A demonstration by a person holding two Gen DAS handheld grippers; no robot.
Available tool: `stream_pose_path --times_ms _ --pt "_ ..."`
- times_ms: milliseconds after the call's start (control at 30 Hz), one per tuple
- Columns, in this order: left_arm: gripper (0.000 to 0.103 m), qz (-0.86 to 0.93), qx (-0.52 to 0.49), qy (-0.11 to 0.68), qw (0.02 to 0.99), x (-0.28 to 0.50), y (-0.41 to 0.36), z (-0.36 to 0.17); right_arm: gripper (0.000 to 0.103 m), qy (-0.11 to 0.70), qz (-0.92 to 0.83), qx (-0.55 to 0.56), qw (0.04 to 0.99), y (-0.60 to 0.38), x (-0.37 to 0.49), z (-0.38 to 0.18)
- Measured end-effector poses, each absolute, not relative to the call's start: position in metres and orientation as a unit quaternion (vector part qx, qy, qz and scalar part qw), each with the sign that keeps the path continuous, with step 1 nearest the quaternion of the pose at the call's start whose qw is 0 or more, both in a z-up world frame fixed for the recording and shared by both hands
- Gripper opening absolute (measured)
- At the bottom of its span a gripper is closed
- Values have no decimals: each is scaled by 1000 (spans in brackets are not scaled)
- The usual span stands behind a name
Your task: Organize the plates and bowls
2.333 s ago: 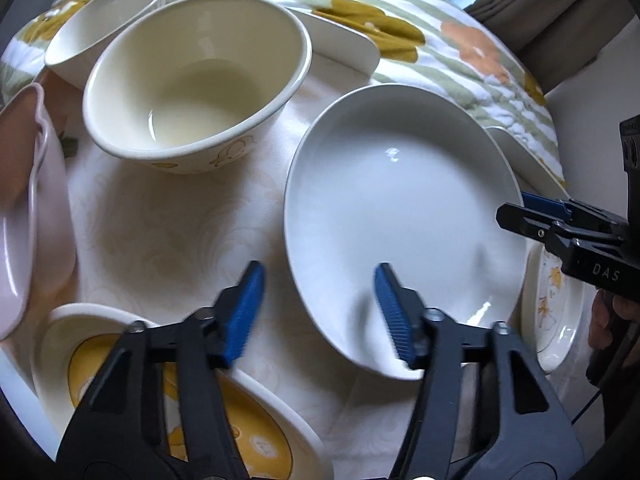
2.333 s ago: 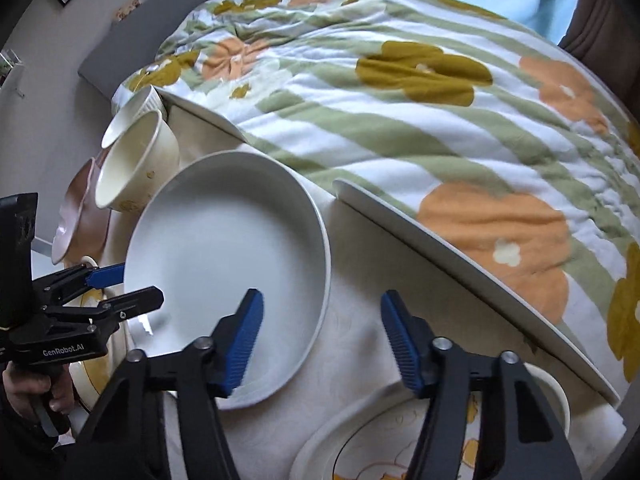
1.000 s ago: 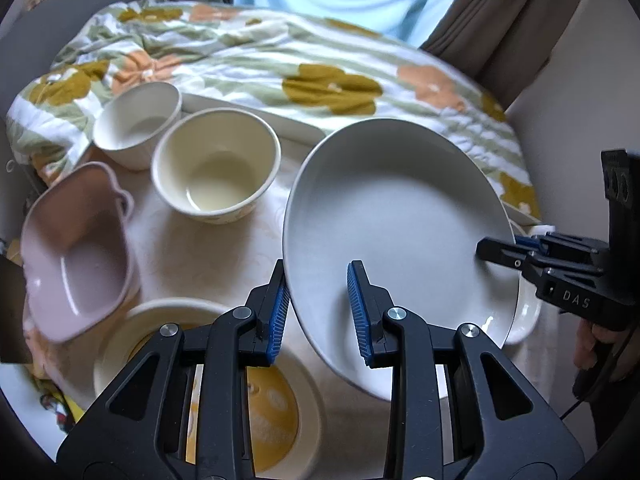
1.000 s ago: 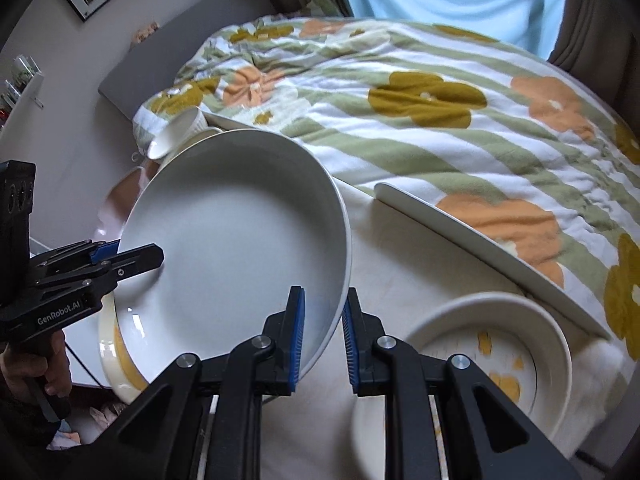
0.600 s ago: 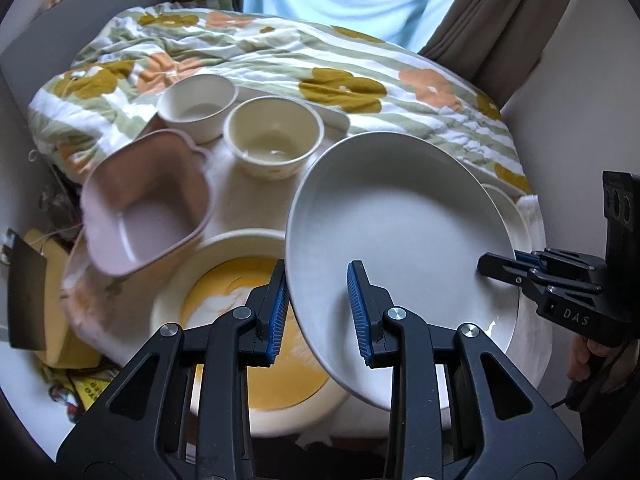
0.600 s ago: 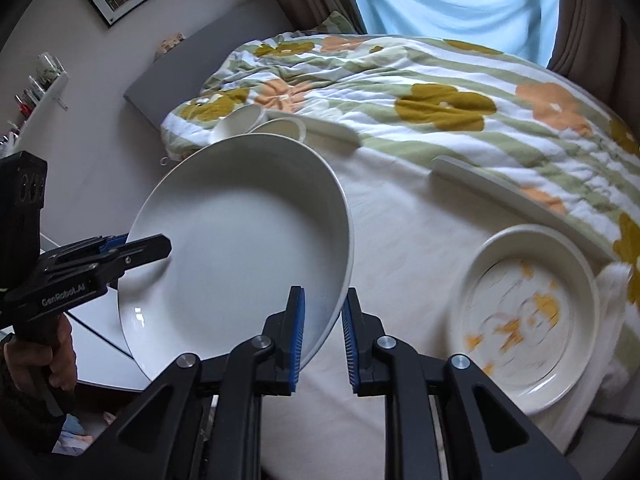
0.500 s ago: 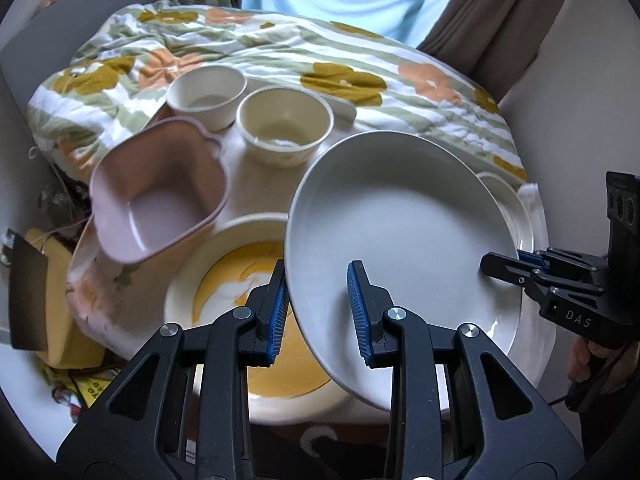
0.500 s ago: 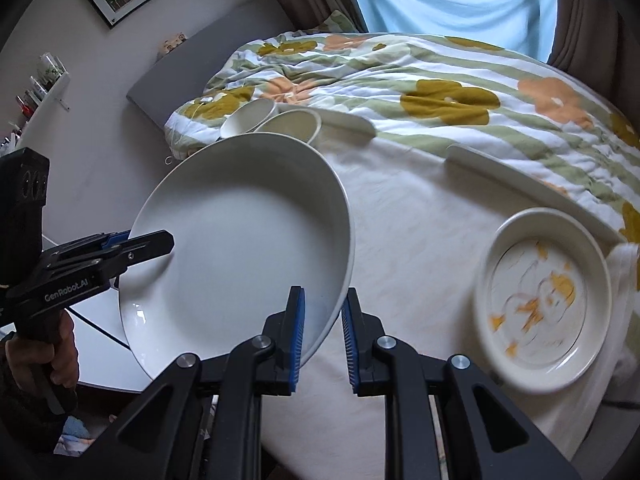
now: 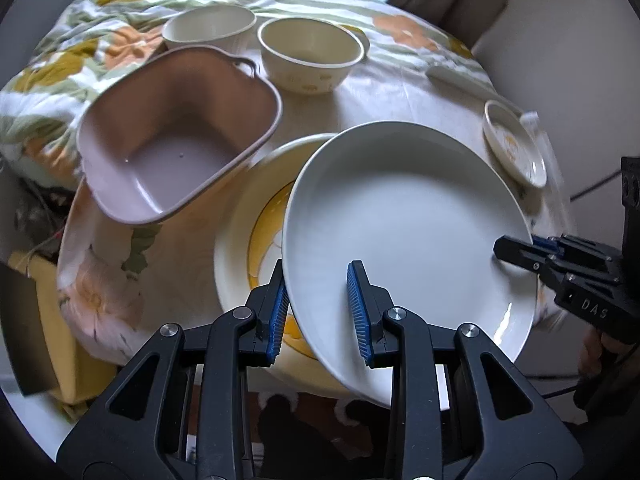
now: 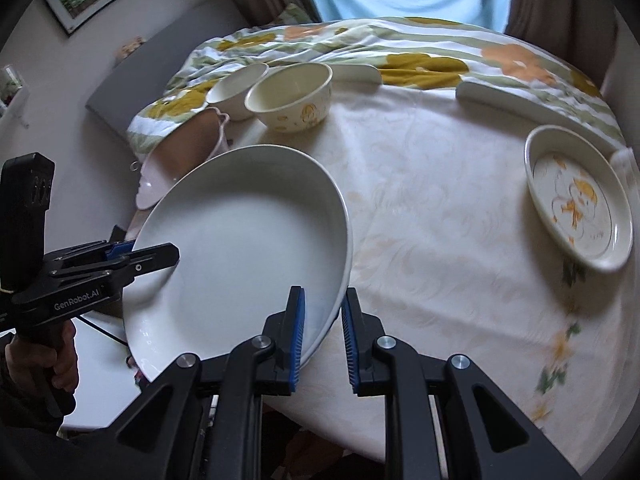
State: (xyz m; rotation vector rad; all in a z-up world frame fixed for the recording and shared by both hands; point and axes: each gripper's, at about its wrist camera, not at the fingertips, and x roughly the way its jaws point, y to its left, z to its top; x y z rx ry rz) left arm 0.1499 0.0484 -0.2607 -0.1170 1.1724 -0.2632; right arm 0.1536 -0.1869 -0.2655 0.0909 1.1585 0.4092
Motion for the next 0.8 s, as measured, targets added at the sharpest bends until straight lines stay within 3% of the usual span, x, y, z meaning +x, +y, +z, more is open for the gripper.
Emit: stream_pose_path --times_ms 467,800 --pt "26 -160 39 557 814 167 40 -298 17 530 101 46 841 -165 144 -281" --pt "26 -139 125 528 828 167 23 -296 17 532 84 33 842 -157 142 -286"
